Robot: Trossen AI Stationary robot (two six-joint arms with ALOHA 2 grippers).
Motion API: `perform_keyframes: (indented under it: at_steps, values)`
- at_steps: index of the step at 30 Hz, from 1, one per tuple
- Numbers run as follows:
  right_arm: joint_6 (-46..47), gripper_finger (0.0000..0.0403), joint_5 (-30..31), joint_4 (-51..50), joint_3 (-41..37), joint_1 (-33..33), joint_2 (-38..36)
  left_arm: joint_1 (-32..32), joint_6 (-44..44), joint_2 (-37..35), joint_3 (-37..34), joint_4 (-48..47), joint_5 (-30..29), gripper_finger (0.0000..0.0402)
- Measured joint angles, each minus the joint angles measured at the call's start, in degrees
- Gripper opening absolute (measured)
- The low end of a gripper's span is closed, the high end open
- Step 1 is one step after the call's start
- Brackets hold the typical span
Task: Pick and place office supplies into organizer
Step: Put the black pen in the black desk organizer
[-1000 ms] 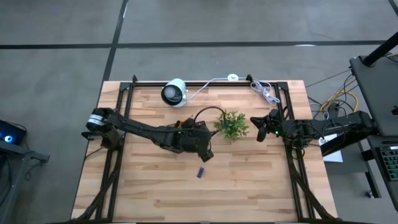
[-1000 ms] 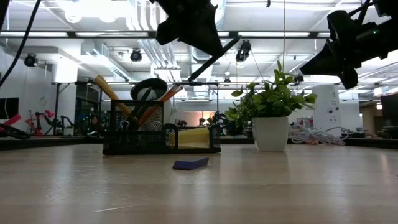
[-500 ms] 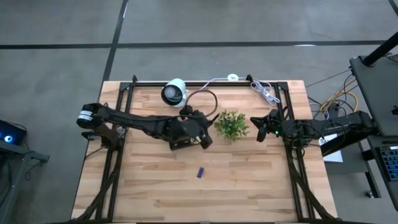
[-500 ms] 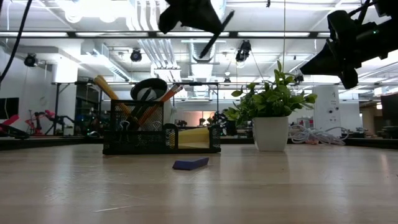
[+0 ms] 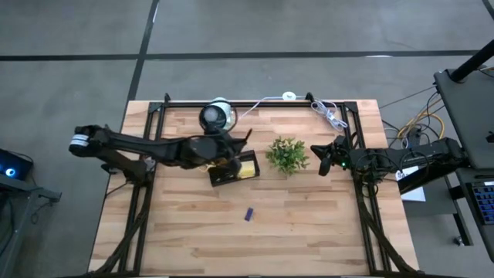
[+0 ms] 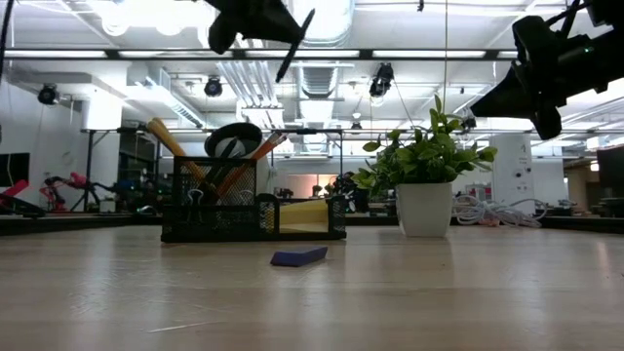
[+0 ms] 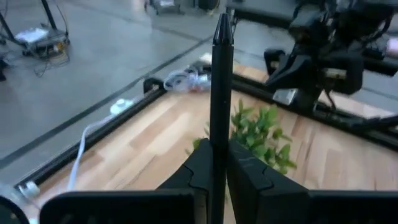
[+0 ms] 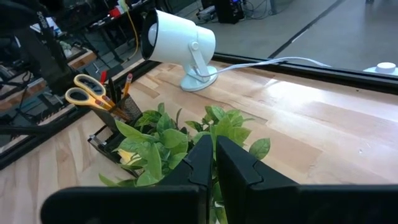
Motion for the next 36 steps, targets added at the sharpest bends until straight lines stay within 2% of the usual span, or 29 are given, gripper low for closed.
perform_keyframes:
  at_steps: [9, 15, 23, 29, 36]
  values:
    - [-0.15, 0.0013, 0.31, -0.07, 0.00, -0.02, 0.01, 1.19, 4.31, -9.69, -10.81, 8.31, 0.32, 0.0013]
    - [0.01, 0.0013, 0.41, -0.13, 0.00, 0.01, 0.00, 1.77, 6.09, -14.56, -16.90, 9.44, 1.12, 0.0013]
    - [-0.10, 0.0013, 0.54, -0.15, 0.00, -0.03, 0.00, 1.97, 8.39, -16.93, -22.07, 13.73, 1.47, 0.0013]
    - [0.59, 0.0013, 0.61, -0.40, 0.00, 0.01, 0.13, 2.38, 10.11, -16.91, -25.66, 20.46, 3.19, 0.0013]
    - [3.09, 0.0013, 0.61, -0.61, 0.00, 0.01, 0.13, 2.75, 10.30, -15.93, -28.58, 22.80, 4.28, 0.0013]
